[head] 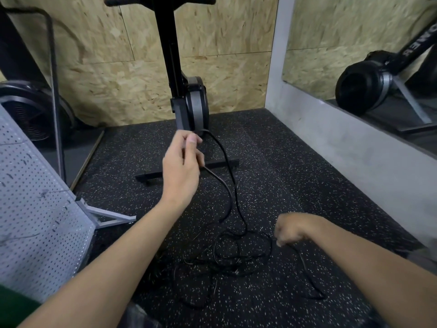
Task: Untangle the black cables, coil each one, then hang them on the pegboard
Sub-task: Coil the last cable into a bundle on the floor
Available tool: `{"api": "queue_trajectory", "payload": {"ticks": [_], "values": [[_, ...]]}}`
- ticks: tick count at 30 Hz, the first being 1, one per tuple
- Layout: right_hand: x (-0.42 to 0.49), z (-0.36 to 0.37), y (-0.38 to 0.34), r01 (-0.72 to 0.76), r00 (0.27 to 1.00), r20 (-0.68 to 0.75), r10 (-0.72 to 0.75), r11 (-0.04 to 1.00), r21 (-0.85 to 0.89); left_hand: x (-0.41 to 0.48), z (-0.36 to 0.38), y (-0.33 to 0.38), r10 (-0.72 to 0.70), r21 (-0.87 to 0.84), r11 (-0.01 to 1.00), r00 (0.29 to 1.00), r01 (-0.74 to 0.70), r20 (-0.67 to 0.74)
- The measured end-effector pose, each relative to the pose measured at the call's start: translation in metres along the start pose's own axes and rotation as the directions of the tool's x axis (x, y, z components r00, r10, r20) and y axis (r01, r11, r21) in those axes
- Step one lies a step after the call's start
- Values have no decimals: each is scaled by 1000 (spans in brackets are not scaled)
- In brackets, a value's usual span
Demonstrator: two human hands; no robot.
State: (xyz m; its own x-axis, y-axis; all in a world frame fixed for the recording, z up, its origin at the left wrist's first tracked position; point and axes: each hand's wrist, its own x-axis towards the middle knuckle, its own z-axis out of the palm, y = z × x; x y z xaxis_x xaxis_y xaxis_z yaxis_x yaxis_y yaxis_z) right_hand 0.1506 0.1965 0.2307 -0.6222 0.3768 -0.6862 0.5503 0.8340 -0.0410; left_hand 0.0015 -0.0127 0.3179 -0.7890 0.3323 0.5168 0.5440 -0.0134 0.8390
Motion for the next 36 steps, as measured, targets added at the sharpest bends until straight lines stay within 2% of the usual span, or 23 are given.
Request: {"api": "queue_trajectory", "payload": {"ticks": [2, 5, 8, 11, 13, 17, 19, 21, 23, 25, 28, 30, 31, 32, 33, 36], "values": [[5, -7, 4, 154, 980, -154, -129, 975, 163, -6, 1, -1, -6, -17, 1000, 996, 8, 91], [0, -15, -3, 463, 877, -343, -338, 787, 408, -7, 6, 2, -83, -103, 990, 986, 98, 142], [-4, -15, -21, 580, 814, -343, -468, 673, 458, -3, 11, 4, -225, -279, 925, 964, 256, 140], [-7, -11, -37, 609, 792, -316, -522, 638, 471, 2, 12, 2, -333, -458, 817, 935, 352, 123], [-12, -10, -42, 578, 808, -272, -523, 610, 543, 7, 8, 1, -392, -551, 746, 915, 375, 91], [-17, -11, -35, 336, 851, -43, -524, 480, 810, 20, -6, -9, -474, -679, 648, 880, 347, -3], [-15, -15, -27, 272, 884, -64, -464, 397, 877, 23, -13, -21, -490, -603, 719, 867, 346, -87], [-12, -21, -19, 284, 916, -163, -366, 310, 907, 20, -18, -33, -492, -446, 804, 861, 393, -128], [-13, -25, -13, 305, 926, -235, -295, 218, 927, 15, -19, -41, -528, -316, 818, 845, 480, -83], [-16, -26, -12, 363, 917, -312, -246, 199, 910, 9, -19, -52, -569, -97, 819, 822, 565, -23], [-23, -31, -19, 506, 859, -459, -224, 245, 827, 3, -22, -73, -615, 416, 740, 782, 529, 101], [-29, -36, -23, 580, 812, -530, -243, 235, 780, -1, -23, -80, -662, 688, 619, 722, 379, 199], [-32, -38, -26, 604, 794, -552, -255, 230, 763, -3, -22, -81, -665, 764, 572, 715, 299, 218], [-35, -40, -28, 621, 780, -565, -268, 229, 749, -6, -19, -80, -641, 786, 568, 730, 243, 237], [-39, -41, -32, 635, 769, -574, -282, 235, 736, -8, -14, -78, -591, 760, 615, 761, 211, 267], [-49, -45, -39, 668, 740, -579, -342, 278, 690, -15, 2, -59, -359, 521, 846, 846, 116, 395]]}}
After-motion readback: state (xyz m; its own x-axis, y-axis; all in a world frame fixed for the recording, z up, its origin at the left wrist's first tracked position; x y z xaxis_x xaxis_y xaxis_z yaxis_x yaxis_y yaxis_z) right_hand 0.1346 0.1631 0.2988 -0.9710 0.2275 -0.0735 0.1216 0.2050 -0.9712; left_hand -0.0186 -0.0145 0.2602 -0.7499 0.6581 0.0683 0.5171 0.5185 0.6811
